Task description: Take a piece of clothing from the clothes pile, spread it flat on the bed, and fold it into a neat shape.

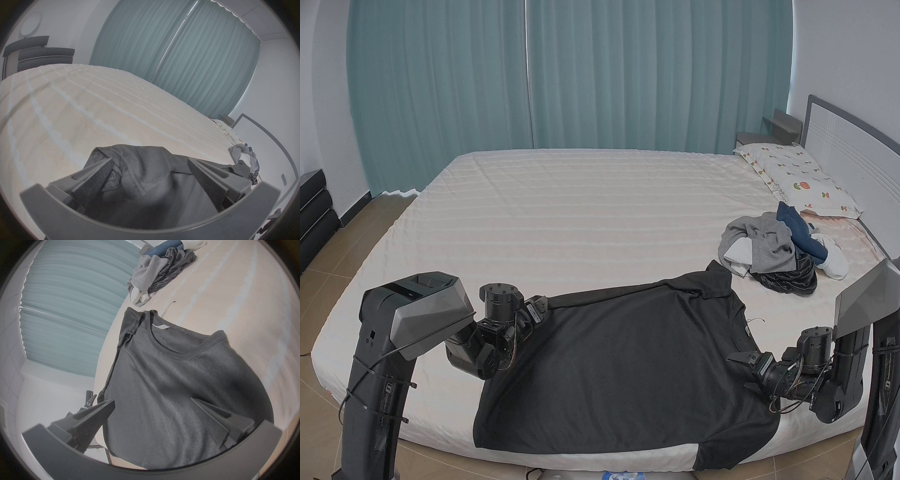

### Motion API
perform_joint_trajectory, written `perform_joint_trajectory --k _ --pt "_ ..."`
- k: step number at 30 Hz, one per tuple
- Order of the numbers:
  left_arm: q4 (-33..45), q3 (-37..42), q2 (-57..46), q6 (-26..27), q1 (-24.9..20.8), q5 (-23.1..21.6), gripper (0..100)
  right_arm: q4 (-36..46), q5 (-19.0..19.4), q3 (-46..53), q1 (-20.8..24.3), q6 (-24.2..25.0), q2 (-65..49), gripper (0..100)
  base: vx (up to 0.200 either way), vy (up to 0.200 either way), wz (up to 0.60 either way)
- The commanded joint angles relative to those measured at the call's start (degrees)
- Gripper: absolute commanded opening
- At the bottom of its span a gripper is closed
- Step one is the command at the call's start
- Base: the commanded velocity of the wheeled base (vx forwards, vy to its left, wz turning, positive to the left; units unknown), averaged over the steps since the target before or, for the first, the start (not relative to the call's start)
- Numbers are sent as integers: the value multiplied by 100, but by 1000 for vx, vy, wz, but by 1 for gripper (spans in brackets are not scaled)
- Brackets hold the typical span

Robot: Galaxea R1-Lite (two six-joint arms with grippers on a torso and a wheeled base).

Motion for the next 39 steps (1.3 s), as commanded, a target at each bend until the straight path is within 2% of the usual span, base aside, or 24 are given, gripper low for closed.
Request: perform_joint_trajectory --k 1,7,13,16,31,32,36,39 --pt "2 -252 291 -1 64 5 0 -58 1 -10 6 4 10 100 0 0 0" --pt "-25 -507 326 -18 240 58 0 -58 1 -1 6 4 10 100 0 0 0" --pt "-33 -1148 502 -282 504 410 0 -58 1 -1 6 4 10 100 0 0 0" --pt "-25 -1333 634 -326 601 436 0 -58 1 -1 6 4 10 100 0 0 0" --pt "-7 -1377 722 -300 680 436 0 -58 1 -1 14 4 10 100 0 0 0" --pt "-16 -1386 722 -326 680 436 100 -58 1 -1 14 4 10 100 0 0 0" --pt "-16 -1377 686 -423 715 436 100 -58 1 -1 14 4 10 100 0 0 0" --pt "-7 -1386 643 -730 785 436 100 -58 1 -1 14 4 10 100 0 0 0"
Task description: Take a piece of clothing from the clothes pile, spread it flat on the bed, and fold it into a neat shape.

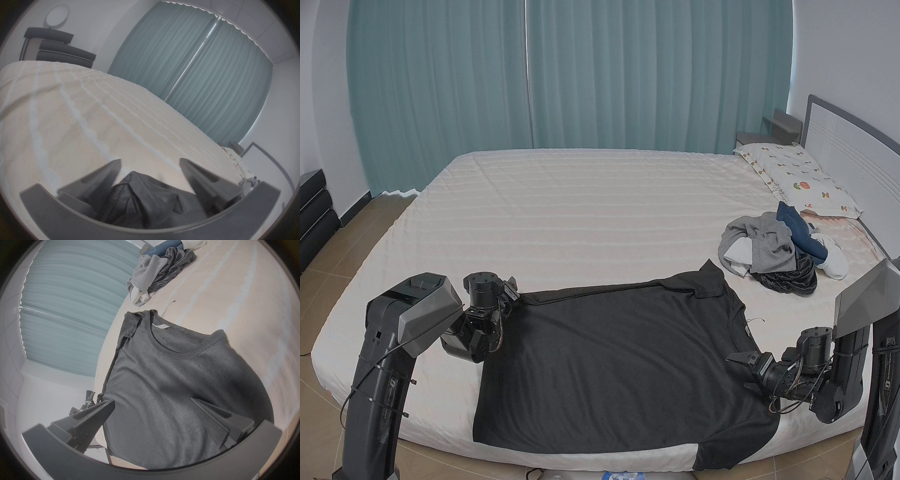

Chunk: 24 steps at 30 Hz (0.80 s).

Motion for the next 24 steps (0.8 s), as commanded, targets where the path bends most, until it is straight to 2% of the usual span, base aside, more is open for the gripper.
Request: perform_joint_trajectory --k 1,11,18,24 --pt "9 -8 -68 -183 95 1 100 -58 1 -1 3 1 5 100 0 0 0" --pt "9 -8 -77 -271 183 -8 100 -58 1 -1 3 1 5 100 0 0 0" --pt "44 387 -464 -1000 235 -184 100 -58 1 -10 -14 9 -13 100 0 0 0" --pt "18 1583 -1263 -1730 244 -1318 100 -49 -201 -326 -67 9 -250 100 0 0 0"
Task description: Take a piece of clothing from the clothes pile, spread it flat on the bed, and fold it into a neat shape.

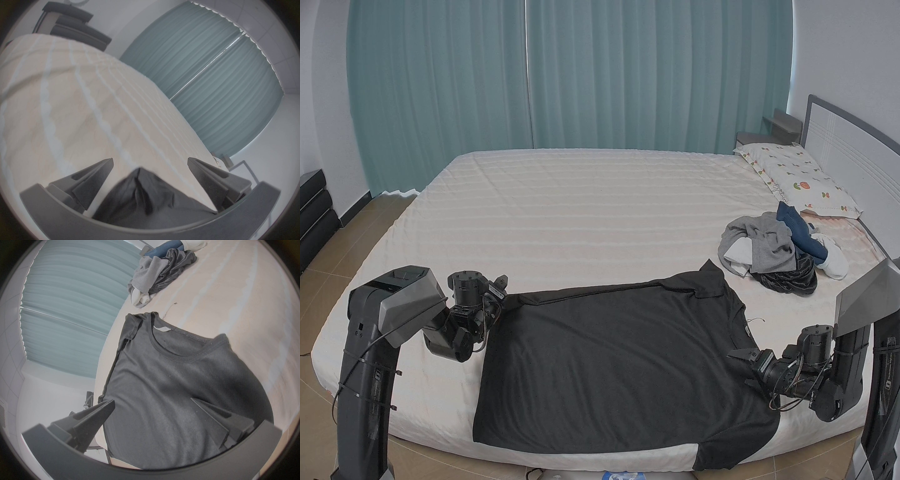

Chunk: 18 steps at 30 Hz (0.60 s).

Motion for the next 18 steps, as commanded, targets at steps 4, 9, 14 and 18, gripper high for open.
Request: perform_joint_trajectory --k 4,9,14,18 --pt "-44 1169 -958 -815 12 -997 100 -43 -221 -429 -63 -28 -296 100 0 0 0" --pt "-44 1265 -949 -859 -23 -1155 100 572 -230 -1334 -159 -98 -428 100 0 0 0" --pt "-53 1415 -1002 -868 -23 -1173 100 2049 -370 -2538 -168 -186 -533 100 0 0 0" --pt "-53 1432 -1002 -868 -31 -1173 100 3130 -810 -3619 -45 -406 -296 100 0 0 0"
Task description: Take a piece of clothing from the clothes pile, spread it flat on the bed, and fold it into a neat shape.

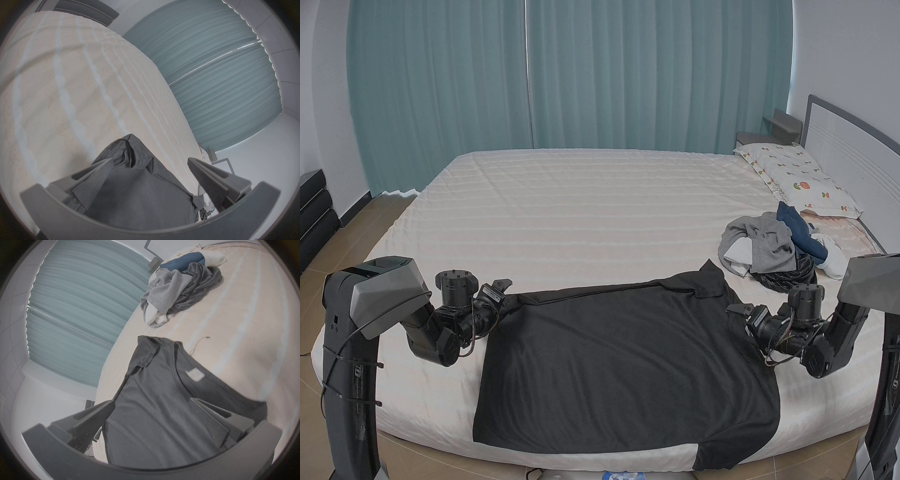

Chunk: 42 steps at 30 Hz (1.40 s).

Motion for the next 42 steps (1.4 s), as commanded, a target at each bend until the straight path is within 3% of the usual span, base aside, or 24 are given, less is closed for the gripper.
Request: perform_joint_trajectory --k 1,9,20,34,42 --pt "-7 117 -73 -11 -26 -28 100 1340 -539 -1727 139 -236 221 100 0 0 0" --pt "-7 126 -82 -46 -26 -19 100 2738 -943 -3467 289 -385 1021 100 0 0 0" --pt "-7 117 -73 -28 -26 -19 100 3274 -1207 -5172 306 -411 2190 100 0 0 0" --pt "-15 117 -64 -28 -26 16 100 3274 -1260 -6069 297 -376 2620 100 0 0 0" --pt "-15 108 -47 -20 -34 25 100 2676 -1594 -7774 385 -367 2840 100 0 0 0"
